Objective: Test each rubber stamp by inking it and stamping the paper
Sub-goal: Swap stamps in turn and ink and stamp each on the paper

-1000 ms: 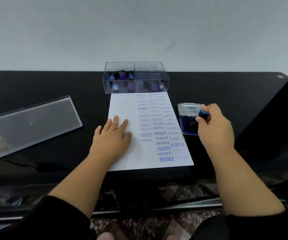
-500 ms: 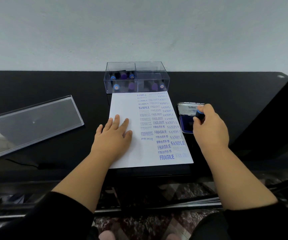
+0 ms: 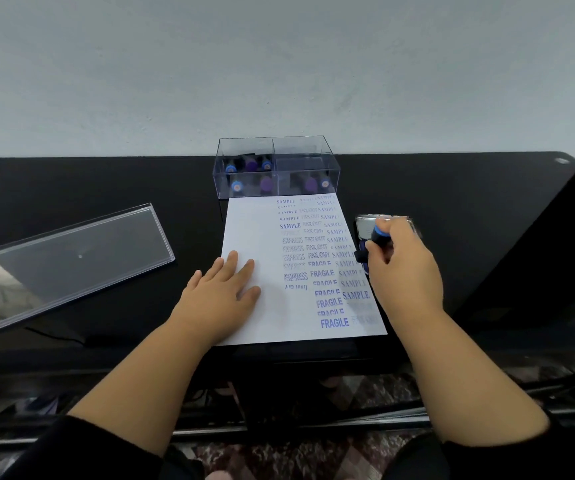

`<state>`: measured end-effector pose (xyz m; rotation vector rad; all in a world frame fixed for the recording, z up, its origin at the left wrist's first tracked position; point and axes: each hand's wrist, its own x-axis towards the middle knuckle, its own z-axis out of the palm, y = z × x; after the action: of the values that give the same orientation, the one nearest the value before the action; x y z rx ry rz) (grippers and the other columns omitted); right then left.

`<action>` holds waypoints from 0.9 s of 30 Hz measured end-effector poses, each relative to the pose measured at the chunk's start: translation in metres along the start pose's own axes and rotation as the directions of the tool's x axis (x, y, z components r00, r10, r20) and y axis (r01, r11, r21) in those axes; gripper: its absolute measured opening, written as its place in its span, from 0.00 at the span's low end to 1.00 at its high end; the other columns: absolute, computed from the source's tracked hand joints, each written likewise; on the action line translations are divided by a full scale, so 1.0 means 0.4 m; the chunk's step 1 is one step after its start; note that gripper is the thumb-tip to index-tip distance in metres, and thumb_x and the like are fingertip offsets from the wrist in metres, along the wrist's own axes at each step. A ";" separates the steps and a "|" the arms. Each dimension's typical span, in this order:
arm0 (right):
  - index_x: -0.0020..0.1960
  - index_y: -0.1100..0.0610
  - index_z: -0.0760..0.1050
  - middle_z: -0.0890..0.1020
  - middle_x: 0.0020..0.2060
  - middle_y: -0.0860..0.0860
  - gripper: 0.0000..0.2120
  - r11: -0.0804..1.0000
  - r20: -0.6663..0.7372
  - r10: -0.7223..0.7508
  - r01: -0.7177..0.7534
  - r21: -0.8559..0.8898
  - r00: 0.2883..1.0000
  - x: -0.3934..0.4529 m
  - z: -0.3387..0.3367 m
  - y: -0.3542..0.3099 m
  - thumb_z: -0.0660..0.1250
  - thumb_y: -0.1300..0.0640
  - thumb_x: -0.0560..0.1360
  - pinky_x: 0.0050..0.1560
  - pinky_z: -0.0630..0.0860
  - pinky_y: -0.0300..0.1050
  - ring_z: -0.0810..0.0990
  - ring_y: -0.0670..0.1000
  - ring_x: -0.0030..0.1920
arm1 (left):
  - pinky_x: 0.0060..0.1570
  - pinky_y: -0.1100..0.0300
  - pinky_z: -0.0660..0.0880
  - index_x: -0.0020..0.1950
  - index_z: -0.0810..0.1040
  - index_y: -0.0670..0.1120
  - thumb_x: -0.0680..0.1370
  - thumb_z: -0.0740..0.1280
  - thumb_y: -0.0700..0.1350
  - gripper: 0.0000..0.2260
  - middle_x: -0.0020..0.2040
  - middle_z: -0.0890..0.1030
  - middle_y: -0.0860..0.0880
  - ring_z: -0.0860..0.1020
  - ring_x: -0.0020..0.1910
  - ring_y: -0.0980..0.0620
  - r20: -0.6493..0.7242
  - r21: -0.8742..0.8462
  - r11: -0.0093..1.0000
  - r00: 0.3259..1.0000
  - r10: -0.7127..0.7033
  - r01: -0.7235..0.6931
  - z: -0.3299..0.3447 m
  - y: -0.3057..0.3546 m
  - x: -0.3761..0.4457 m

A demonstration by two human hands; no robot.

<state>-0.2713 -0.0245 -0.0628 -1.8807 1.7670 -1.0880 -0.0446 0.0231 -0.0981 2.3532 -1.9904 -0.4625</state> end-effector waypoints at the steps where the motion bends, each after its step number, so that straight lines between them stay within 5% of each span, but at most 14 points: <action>1: 0.62 0.50 0.72 0.79 0.52 0.46 0.13 1.000 0.018 -0.009 0.009 0.007 1.000 -0.008 0.002 -0.007 0.62 0.57 0.78 0.41 0.70 0.43 0.78 0.50 0.50 | 0.73 0.54 0.38 0.78 0.45 0.58 0.82 0.46 0.57 0.24 0.78 0.40 0.55 0.41 0.77 0.55 -0.010 0.000 1.000 1.000 -0.006 0.006 0.004 -0.003 -0.009; 12: 0.61 0.50 0.72 0.78 0.56 0.42 0.13 0.991 0.193 -0.132 0.129 0.028 0.972 -0.080 0.050 -0.072 0.64 0.55 0.77 0.43 0.68 0.39 0.76 0.44 0.48 | 0.74 0.53 0.38 0.78 0.46 0.58 0.82 0.46 0.57 0.24 0.78 0.41 0.54 0.41 0.77 0.56 -0.068 -0.013 1.000 0.997 -0.021 0.020 0.015 -0.003 -0.025; 27: 0.62 0.48 0.72 0.79 0.55 0.44 0.14 0.983 0.295 -0.150 0.175 -0.060 0.944 -0.105 0.096 -0.082 0.64 0.53 0.77 0.46 0.69 0.41 0.77 0.48 0.53 | 0.73 0.52 0.37 0.78 0.45 0.59 0.82 0.45 0.57 0.24 0.78 0.40 0.54 0.40 0.77 0.56 -0.059 -0.015 1.000 0.998 -0.011 0.010 0.014 -0.007 -0.019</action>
<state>-0.2184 0.0116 -0.0772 -2.1444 1.5365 -0.7493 -0.0442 0.0319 -0.1026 2.3409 -1.9443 -0.4021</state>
